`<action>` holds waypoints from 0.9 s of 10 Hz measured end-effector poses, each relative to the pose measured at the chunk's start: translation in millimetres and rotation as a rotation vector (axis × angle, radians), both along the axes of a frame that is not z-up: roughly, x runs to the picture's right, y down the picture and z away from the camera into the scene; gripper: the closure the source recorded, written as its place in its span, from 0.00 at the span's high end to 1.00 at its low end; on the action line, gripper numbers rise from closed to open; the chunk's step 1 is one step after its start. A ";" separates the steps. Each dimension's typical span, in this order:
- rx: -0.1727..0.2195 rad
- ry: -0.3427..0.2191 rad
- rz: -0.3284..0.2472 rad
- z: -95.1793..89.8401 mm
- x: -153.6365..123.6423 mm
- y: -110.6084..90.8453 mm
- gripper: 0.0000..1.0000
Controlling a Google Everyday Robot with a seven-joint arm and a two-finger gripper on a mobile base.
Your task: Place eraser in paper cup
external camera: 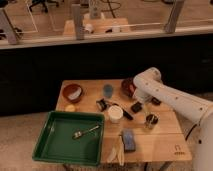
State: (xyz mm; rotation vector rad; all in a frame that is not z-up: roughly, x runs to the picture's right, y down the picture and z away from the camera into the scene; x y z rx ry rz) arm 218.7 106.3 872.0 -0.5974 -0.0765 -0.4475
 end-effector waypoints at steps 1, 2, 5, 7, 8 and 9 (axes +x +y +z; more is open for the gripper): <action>-0.002 0.000 0.001 0.0 -0.3 0.7 0.80; -0.003 0.003 0.001 -0.5 1.0 1.0 0.80; -0.004 0.002 0.002 -1.1 0.6 1.1 0.80; -0.005 0.002 0.002 -1.6 0.9 1.0 0.80; -0.004 0.003 0.002 -1.9 1.2 0.8 0.80; -0.005 0.004 0.002 -2.0 1.8 0.9 0.80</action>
